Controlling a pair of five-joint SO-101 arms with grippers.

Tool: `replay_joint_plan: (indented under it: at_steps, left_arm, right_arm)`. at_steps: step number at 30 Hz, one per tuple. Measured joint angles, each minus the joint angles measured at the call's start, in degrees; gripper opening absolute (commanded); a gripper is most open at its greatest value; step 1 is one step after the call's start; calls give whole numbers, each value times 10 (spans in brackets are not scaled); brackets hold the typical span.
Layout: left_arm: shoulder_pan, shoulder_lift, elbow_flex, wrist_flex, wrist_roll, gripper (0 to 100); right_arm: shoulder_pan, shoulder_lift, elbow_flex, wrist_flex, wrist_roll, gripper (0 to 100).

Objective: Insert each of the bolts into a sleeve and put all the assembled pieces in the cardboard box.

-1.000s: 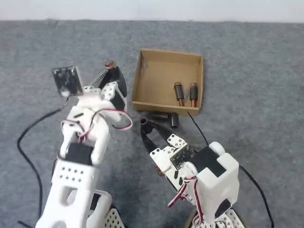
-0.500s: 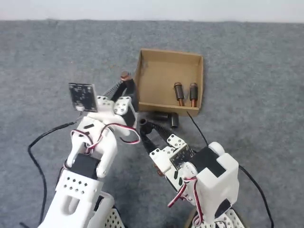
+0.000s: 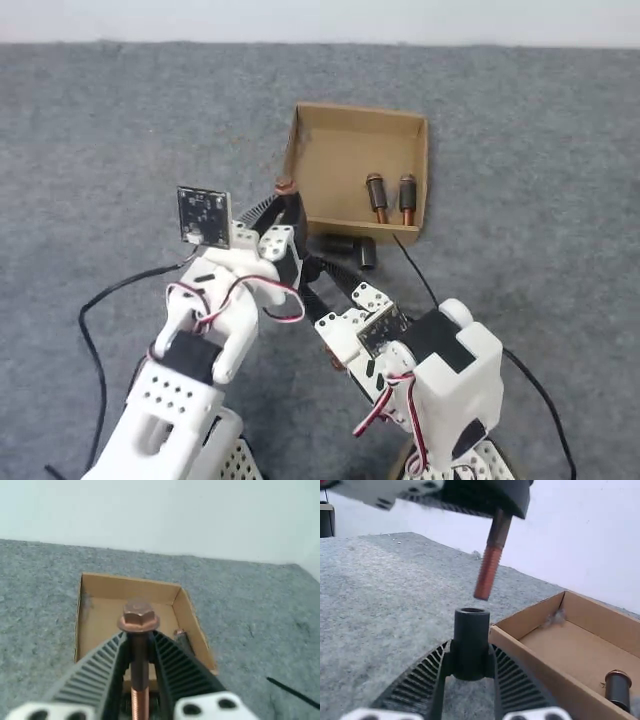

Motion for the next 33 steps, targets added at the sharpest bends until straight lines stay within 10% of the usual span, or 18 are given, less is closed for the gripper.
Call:
replay_joint_plan:
  at_steps: [33]
  left_arm:
    - [22,-247,157,0,-1,12]
  right_arm:
    - [6,-16,3,0,0,6]
